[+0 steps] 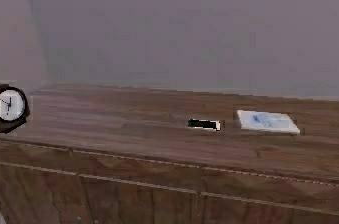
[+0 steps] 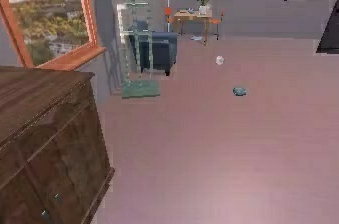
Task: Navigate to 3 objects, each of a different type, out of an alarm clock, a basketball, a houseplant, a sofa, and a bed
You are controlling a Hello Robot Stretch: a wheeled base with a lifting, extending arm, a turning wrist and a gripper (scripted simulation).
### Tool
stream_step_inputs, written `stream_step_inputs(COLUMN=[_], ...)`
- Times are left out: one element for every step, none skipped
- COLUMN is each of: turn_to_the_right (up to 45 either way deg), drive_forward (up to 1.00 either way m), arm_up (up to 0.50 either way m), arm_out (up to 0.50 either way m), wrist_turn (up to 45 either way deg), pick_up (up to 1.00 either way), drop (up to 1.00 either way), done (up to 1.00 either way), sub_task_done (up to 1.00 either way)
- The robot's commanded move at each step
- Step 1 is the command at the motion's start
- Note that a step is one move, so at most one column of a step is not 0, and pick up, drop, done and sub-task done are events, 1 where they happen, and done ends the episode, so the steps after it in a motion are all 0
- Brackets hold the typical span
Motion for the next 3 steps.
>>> stream_step_inputs(turn_to_the_right=[45.0,45.0,33.0], drive_forward=[0.0,0.0,0.0], arm_up=[0.0,0.0,0.0], arm_out=[0.0,0.0,0.0], wrist_turn=[0.0,0.0,0.0], pick_up=[0.0,0.0,0.0], drop=[0.0,0.0,0.0], done=[0.0,0.0,0.0], sub_task_done=[0.0,0.0,0.0])
